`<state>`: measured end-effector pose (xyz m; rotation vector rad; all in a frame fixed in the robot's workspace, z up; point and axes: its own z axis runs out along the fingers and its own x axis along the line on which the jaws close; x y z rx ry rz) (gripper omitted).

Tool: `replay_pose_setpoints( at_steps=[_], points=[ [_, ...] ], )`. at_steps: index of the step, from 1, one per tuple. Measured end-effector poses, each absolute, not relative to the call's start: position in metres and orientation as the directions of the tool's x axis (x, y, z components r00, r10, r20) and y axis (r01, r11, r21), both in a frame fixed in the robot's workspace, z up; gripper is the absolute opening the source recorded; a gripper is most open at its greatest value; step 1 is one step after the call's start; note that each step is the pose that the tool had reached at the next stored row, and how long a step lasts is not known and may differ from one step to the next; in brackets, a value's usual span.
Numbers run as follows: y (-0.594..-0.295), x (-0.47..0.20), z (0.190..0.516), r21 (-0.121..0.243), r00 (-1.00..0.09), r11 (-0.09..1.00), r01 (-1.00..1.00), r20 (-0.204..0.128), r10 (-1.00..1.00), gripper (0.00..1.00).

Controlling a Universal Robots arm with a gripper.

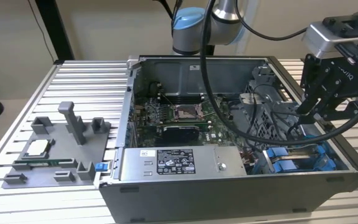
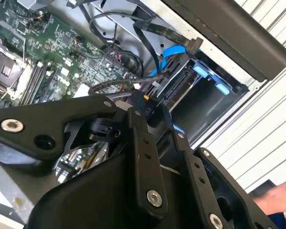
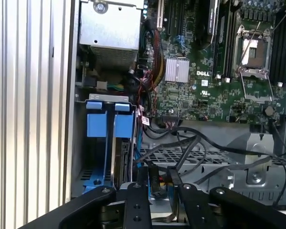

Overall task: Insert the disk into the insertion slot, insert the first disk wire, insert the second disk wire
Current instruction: 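Insert the disk into the insertion slot, then insert the first disk wire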

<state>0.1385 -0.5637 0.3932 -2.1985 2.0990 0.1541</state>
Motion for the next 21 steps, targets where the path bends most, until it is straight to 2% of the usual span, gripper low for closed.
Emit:
replay_pose_setpoints(
  at_steps=[6,7,21],
  points=[
    [-0.5664,0.1368,0.3923,-0.009,0.085,-0.085,-0.996,-0.141,-0.986,1.00],
    [-0.5666,0.1364,0.3921,-0.010,0.089,-0.088,-0.996,-0.141,-0.986,0.00],
    [-0.5676,0.1348,0.3907,-0.025,0.098,-0.095,-0.995,-0.146,-0.984,0.00]
  ],
)
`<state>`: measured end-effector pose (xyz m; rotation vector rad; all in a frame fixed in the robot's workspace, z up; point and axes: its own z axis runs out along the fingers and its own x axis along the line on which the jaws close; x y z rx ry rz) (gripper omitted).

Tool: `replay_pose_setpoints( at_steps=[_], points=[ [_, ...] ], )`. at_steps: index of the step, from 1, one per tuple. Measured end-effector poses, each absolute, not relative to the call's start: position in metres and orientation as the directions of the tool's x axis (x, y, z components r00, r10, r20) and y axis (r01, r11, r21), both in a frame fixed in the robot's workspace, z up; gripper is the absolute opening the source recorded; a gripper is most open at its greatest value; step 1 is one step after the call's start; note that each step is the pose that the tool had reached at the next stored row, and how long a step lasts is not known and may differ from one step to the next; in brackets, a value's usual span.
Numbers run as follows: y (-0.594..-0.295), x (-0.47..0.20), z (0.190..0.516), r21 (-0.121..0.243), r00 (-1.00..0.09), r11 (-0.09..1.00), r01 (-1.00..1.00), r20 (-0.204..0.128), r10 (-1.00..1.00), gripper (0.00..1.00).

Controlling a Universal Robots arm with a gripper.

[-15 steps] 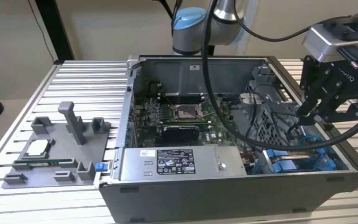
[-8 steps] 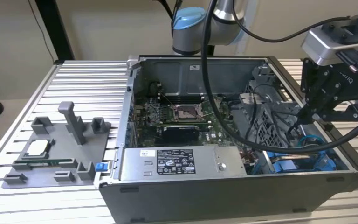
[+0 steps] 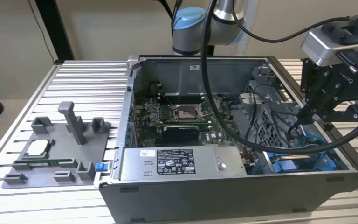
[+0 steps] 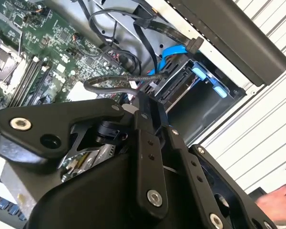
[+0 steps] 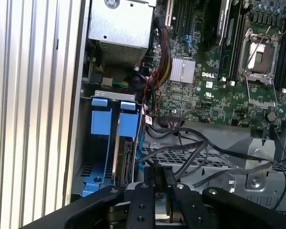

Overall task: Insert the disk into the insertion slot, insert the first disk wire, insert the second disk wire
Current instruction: 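Insert the first disk wire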

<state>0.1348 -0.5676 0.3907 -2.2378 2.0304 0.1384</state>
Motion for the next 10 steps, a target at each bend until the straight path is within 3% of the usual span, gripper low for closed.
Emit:
replay_pose_setpoints(
  at_steps=[10],
  points=[
    [-0.5684,0.1386,0.3872,-0.025,0.098,-0.095,-0.995,-0.146,-0.985,0.00]
  ],
)
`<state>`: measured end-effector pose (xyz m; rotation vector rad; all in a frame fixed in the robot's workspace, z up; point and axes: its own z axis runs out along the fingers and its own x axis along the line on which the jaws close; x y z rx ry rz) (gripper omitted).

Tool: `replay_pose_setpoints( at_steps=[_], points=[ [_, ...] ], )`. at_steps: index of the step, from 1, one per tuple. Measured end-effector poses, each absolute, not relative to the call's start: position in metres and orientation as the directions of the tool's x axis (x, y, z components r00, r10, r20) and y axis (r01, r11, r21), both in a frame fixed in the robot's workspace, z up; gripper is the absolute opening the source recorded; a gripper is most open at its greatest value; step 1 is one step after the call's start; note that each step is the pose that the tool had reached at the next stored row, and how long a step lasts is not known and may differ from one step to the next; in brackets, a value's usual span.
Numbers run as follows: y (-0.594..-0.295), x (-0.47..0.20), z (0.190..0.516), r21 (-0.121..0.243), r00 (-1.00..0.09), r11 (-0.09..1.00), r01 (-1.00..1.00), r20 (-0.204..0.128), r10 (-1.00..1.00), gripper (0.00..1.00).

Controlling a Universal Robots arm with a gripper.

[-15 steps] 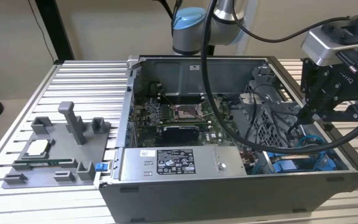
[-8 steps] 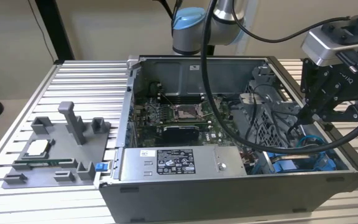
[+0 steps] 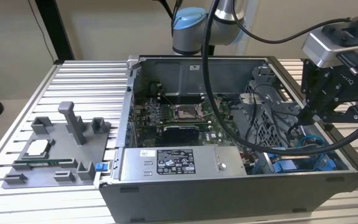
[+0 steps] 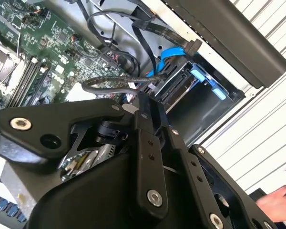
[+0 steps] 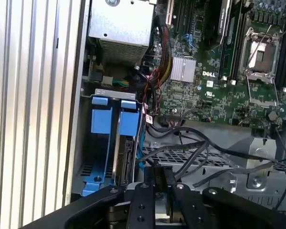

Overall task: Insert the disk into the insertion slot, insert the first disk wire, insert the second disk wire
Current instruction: 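Insert the first disk wire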

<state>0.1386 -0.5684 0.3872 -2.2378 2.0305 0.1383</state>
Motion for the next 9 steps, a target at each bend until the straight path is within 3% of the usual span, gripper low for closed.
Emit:
replay_pose_setpoints(
  at_steps=[9],
  points=[
    [-0.570,0.148,0.369,-0.025,0.097,-0.095,-0.995,-0.145,-0.985,0.00]
  ],
)
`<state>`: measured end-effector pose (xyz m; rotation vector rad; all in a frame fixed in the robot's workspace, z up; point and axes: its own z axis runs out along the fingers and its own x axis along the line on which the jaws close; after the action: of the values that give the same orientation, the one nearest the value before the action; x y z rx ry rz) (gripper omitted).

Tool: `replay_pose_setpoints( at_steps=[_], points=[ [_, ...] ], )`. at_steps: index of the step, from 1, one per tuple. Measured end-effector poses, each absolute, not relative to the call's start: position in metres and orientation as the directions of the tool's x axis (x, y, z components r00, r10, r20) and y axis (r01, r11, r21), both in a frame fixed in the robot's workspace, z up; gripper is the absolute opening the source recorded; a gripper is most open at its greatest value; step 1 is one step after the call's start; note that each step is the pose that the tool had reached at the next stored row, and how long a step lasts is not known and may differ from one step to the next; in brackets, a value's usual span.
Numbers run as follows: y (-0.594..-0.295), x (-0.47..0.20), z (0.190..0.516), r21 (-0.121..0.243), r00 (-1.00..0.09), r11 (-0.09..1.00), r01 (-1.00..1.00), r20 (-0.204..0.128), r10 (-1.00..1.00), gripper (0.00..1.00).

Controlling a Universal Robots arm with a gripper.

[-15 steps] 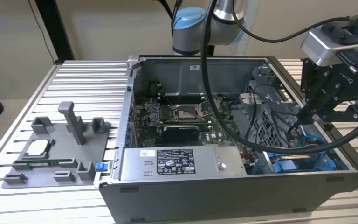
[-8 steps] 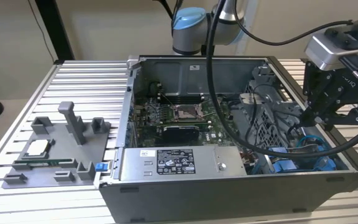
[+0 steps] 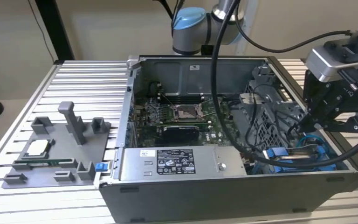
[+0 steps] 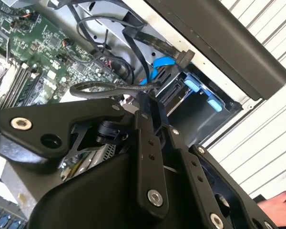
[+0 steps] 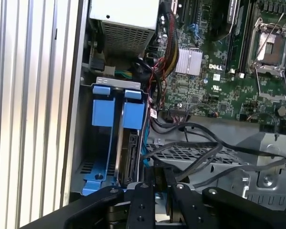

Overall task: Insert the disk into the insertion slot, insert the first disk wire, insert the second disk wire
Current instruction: 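Insert the first disk wire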

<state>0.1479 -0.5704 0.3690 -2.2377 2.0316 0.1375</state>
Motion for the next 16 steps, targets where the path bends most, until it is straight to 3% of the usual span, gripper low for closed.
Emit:
replay_pose_setpoints(
  at_steps=[16],
  points=[
    [-0.5714,0.1512,0.3622,-0.021,0.015,-0.013,-1.000,-0.102,-0.995,0.00]
  ],
)
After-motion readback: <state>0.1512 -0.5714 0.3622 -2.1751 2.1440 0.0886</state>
